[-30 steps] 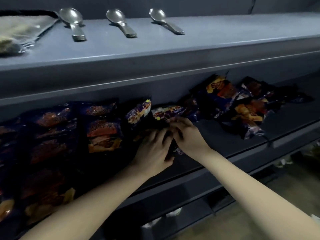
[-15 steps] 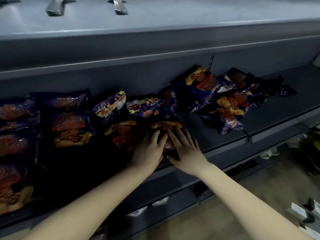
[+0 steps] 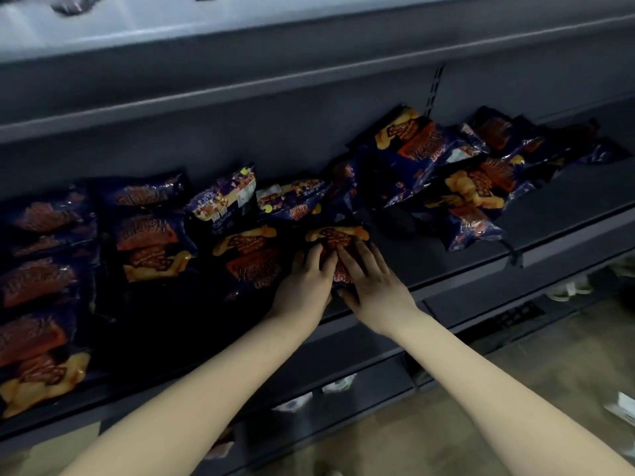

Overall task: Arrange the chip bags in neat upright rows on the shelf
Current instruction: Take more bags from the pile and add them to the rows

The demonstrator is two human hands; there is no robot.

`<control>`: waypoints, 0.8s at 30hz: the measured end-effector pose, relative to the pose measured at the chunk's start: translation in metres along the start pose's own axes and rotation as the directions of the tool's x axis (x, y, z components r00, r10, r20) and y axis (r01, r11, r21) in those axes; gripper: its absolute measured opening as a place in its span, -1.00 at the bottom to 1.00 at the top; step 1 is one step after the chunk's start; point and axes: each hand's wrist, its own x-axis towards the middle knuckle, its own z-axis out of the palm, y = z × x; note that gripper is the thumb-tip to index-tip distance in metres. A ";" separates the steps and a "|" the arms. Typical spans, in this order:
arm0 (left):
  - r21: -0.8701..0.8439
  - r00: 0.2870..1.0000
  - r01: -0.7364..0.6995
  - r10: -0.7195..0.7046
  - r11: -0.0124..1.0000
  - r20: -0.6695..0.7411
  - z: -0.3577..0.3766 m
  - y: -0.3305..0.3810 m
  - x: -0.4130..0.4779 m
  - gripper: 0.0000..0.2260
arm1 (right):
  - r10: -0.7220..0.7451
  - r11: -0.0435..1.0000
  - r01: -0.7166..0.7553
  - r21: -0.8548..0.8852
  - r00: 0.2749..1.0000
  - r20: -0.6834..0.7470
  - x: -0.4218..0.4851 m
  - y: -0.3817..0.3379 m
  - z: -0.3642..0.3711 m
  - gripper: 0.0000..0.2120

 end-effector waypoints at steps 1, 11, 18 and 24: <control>0.026 1.000 -0.009 0.009 1.000 0.001 -0.002 0.000 0.000 -0.46 | 0.011 1.000 -0.011 0.002 1.000 0.014 -0.001 -0.002 -0.001 -0.33; 0.174 0.955 -0.240 0.265 0.955 -0.136 -0.057 -0.021 0.008 -0.59 | 0.045 0.999 -0.048 0.015 0.981 0.187 -0.002 -0.021 -0.073 -0.37; 0.123 0.787 -0.402 0.411 0.907 -0.460 -0.111 -0.069 -0.007 -0.71 | -0.081 0.966 0.157 0.206 0.939 -0.334 -0.003 -0.048 -0.121 -0.69; -0.210 0.826 -0.494 0.380 0.843 -0.417 -0.144 -0.124 -0.044 -0.68 | -0.277 0.920 0.345 0.185 0.907 -0.316 0.024 -0.099 -0.137 -0.63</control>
